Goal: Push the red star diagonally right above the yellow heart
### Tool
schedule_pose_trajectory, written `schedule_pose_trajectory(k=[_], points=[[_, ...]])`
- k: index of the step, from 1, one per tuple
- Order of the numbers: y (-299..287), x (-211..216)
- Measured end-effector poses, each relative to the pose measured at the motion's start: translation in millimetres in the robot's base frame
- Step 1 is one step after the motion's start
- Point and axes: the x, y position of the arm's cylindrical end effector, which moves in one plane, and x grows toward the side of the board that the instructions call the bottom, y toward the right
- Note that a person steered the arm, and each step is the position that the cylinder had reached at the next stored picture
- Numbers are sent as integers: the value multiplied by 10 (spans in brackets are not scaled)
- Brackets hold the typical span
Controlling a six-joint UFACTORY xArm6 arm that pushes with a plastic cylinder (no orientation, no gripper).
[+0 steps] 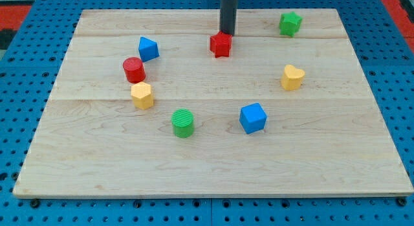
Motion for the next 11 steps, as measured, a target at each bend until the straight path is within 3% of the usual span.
schedule_pose_trajectory(k=[2,4,5,6,7,10,11], points=[[-660,354],[686,489],[538,456],[64,251],[349,-308],[1405,496],[1132,710]])
